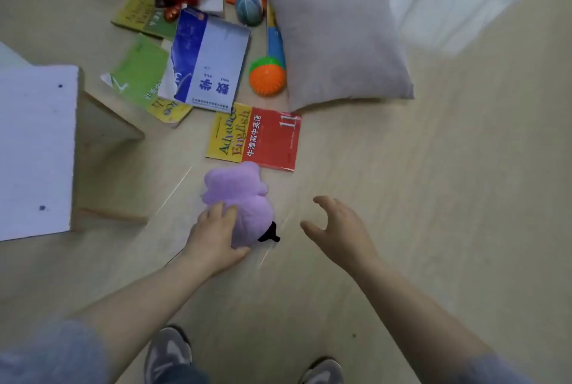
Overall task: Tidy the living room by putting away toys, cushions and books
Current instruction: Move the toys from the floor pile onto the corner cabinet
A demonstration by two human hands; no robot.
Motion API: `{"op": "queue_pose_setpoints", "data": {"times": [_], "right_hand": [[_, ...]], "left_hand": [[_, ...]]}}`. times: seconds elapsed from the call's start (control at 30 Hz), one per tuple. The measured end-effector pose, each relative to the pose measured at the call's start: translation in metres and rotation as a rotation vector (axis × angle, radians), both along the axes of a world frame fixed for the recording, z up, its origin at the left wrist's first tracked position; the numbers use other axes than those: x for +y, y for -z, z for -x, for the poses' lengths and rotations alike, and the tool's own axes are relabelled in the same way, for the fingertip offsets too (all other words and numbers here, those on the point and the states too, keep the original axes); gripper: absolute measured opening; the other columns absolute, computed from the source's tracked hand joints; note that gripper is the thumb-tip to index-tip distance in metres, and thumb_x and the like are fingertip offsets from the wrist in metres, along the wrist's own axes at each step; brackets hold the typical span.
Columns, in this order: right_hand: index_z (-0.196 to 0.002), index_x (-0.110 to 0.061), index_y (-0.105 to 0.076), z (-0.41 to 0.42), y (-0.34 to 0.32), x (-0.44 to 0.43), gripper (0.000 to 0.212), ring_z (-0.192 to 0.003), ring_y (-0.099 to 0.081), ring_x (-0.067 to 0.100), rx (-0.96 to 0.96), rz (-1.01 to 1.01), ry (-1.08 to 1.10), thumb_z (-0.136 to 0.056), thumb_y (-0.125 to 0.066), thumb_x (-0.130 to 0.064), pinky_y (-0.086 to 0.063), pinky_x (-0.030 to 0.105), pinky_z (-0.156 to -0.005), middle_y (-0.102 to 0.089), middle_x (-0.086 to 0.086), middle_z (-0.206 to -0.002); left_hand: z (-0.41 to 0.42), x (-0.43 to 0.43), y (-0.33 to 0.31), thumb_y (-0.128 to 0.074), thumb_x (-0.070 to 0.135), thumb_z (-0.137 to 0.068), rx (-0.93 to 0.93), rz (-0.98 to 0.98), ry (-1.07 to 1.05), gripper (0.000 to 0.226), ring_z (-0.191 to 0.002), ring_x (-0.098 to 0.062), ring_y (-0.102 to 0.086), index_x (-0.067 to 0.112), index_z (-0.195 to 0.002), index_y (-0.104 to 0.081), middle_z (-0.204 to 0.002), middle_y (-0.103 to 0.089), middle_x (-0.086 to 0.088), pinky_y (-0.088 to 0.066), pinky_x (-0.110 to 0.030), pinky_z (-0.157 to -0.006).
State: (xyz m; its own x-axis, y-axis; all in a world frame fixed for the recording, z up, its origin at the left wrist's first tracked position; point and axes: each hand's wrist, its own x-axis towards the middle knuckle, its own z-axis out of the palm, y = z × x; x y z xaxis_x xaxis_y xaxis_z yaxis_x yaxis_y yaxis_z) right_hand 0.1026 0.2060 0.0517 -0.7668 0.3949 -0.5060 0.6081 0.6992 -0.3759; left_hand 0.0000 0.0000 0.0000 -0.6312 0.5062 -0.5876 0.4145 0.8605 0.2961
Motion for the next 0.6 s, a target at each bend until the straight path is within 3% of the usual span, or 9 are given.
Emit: {"op": "queue_pose_setpoints", "data": {"times": [0.13,0.3,0.37,0.43,0.5,0.6], "right_hand": [[-0.141,-0.02,-0.042,0.004,0.062,0.002,0.059,-0.128,-0.046,0.016,0.061,-0.018,-0.046,-0.09,-0.059,-0.043,-0.037,0.029,-0.102,-0.049,-0.002,-0.14],[-0.14,-0.021,-0.044,0.012,0.129,0.005,0.06,-0.122,-0.051,0.014,0.195,0.014,-0.016,-0.087,-0.064,-0.041,-0.042,0.029,-0.1,-0.054,-0.001,-0.135],[-0.139,-0.02,-0.044,0.014,0.14,0.01,0.06,-0.121,-0.052,0.014,0.214,0.033,-0.003,-0.086,-0.065,-0.04,-0.042,0.029,-0.099,-0.056,0.001,-0.132],[-0.139,-0.019,-0.044,0.009,0.147,0.011,0.061,-0.12,-0.052,0.014,0.231,0.03,-0.023,-0.086,-0.065,-0.04,-0.042,0.028,-0.098,-0.056,0.001,-0.131],[-0.139,-0.019,-0.044,0.004,0.149,0.013,0.061,-0.12,-0.052,0.013,0.246,0.002,-0.038,-0.086,-0.064,-0.041,-0.042,0.028,-0.097,-0.056,0.0,-0.131],[-0.14,-0.02,-0.043,-0.01,0.152,0.014,0.062,-0.12,-0.052,0.014,0.233,-0.029,-0.027,-0.086,-0.064,-0.042,-0.043,0.031,-0.097,-0.056,-0.001,-0.131]], "left_hand": [[0.012,0.002,0.059,-0.066,0.06,-0.071,0.107,0.009,0.07,0.104,-0.142,-0.034,-0.015,0.019,-0.151,-0.013,-0.156,-0.009,-0.013,-0.025,-0.041,-0.114],[0.028,0.008,0.118,-0.065,0.073,-0.062,0.195,0.052,0.137,0.122,-0.143,-0.041,0.011,0.034,-0.149,0.012,-0.156,0.02,-0.007,-0.02,-0.052,-0.114],[0.033,0.011,0.128,-0.068,0.073,-0.056,0.158,0.037,0.144,0.13,-0.139,-0.046,0.023,0.039,-0.145,0.021,-0.15,0.038,-0.002,-0.02,-0.057,-0.113],[0.03,0.009,0.139,-0.07,0.075,-0.048,0.164,0.015,0.171,0.139,-0.132,-0.051,0.032,0.045,-0.136,0.034,-0.13,0.061,0.005,-0.018,-0.062,-0.111],[0.029,0.01,0.145,-0.073,0.072,-0.044,0.209,0.005,0.189,0.144,-0.129,-0.055,0.034,0.048,-0.124,0.044,-0.115,0.068,0.007,-0.02,-0.066,-0.109],[0.023,0.011,0.149,-0.079,0.064,-0.046,0.248,0.008,0.188,0.146,-0.132,-0.06,0.02,0.048,-0.132,0.037,-0.121,0.066,0.004,-0.03,-0.063,-0.105]]}}
